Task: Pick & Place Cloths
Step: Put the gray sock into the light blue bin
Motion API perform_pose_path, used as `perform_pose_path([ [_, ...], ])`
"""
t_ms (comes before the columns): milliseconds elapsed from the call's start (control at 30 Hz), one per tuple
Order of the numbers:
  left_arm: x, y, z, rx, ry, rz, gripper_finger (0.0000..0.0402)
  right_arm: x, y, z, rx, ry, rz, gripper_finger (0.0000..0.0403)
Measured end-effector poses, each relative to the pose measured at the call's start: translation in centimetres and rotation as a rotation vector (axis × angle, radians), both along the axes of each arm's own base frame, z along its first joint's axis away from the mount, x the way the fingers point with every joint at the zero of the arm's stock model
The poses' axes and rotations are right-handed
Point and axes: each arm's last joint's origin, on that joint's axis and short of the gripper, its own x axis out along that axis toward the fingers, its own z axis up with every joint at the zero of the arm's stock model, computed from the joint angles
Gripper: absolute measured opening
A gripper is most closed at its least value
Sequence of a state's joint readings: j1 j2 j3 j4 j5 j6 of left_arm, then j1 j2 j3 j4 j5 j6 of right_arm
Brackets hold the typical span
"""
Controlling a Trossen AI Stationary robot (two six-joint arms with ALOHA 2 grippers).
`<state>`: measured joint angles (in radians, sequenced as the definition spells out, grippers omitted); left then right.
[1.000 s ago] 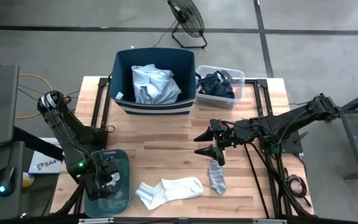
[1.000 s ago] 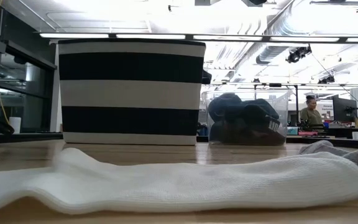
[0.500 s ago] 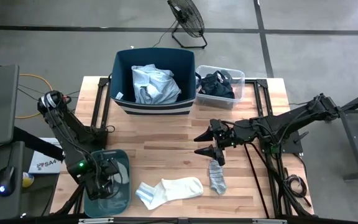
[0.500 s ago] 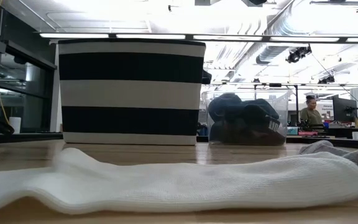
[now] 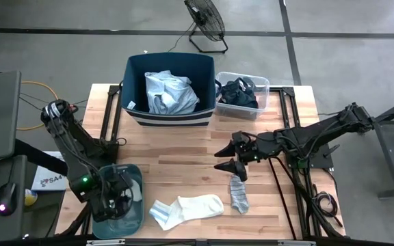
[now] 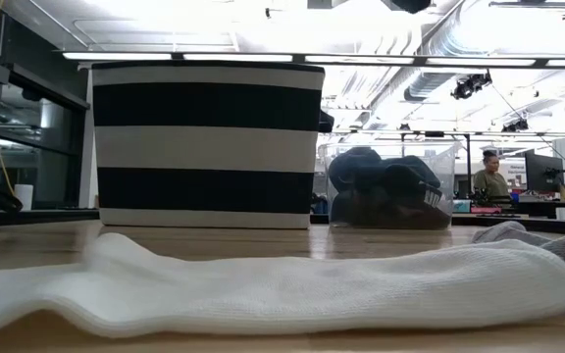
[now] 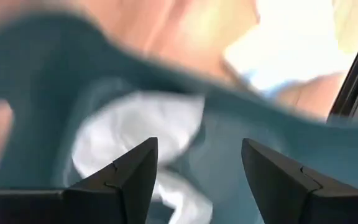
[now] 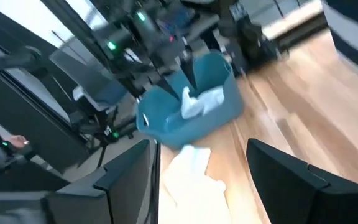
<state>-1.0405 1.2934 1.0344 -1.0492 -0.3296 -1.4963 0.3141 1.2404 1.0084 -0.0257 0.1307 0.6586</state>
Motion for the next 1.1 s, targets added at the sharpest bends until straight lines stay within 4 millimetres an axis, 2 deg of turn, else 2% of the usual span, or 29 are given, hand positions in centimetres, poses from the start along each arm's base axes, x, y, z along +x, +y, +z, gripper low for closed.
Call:
perform_pose_path([
  [200,0.9,0.3,1.3,0.131,-0.239,0.039,0.0228,-0.5,-0.1,-1.4,0.06,0.167,-0.01,0.0258],
  [333,2.7,1.3,1.8,0.189,-0.282,0.05,0.0228,-0.9,0.0,-2.2,0.094,0.274,-0.005,0.0258],
  [467,5.7,2.5,2.5,0.221,-0.346,0.011,0.0228,-1.4,0.5,-2.7,0.09,0.335,0.006,0.0258],
  [667,10.7,4.9,4.3,0.273,-0.534,-0.115,0.0228,-2.3,1.5,-3.7,0.073,0.446,0.021,0.0258],
  [867,13.9,8.3,5.8,0.36,-0.667,-0.216,0.0228,-3.5,2.5,-5.2,0.051,0.579,0.01,0.0258],
  [1100,15.3,10.9,4.0,0.292,-0.73,-0.297,0.0228,-3.5,3.9,-6.4,0.01,0.64,0.011,0.0258],
])
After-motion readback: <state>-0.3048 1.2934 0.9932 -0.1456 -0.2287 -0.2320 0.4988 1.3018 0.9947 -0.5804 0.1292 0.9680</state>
